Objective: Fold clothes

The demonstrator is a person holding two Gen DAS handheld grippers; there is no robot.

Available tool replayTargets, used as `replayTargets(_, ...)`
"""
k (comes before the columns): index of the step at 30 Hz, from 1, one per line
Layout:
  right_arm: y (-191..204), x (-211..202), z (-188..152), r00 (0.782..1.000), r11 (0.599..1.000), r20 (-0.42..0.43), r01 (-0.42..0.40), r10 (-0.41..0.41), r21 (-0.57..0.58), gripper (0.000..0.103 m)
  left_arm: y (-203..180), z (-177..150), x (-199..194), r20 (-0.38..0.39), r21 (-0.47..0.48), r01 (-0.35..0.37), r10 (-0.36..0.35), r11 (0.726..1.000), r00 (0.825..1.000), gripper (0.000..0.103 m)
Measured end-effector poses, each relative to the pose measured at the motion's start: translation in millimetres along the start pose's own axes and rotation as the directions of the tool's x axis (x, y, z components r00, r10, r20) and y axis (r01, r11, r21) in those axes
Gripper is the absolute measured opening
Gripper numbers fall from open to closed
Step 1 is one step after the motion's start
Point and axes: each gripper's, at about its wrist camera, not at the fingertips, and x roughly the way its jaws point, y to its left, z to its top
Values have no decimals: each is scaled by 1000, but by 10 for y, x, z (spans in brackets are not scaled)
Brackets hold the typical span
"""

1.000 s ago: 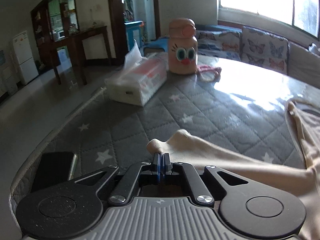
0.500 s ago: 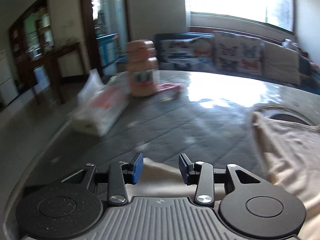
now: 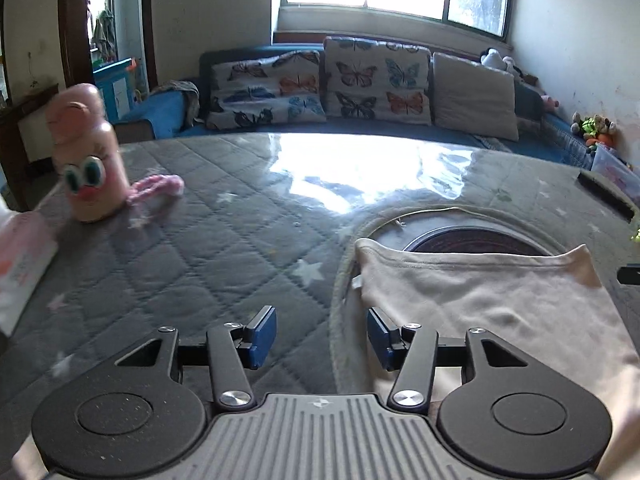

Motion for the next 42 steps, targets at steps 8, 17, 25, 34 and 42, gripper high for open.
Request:
replayTargets(8, 70, 472, 138, 999, 999, -37, -36, 35, -22, 23, -176, 43, 301, -9, 38, 14, -13, 999, 1000, 52)
replayTargets(17, 188, 536, 242, 999, 996, -17, -39, 38, -82, 5, -221, 123, 317, 60, 99, -11, 5, 995, 998, 5)
replayTargets(25, 346, 621, 559, 995, 995, 91, -30, 39, -92, 7, 33, 336, 274, 120, 31, -73, 69, 997, 990, 0)
replayTargets(34, 402, 749, 506, 999, 993, 43, -8, 13, -119, 24, 51, 158, 280, 63, 43, -4, 1, 999, 998, 37)
replayTargets(42, 386, 777, 404, 1000, 994, 6, -15, 16, -111, 33, -187, 83, 406, 58, 90, 36, -41, 995, 997, 37)
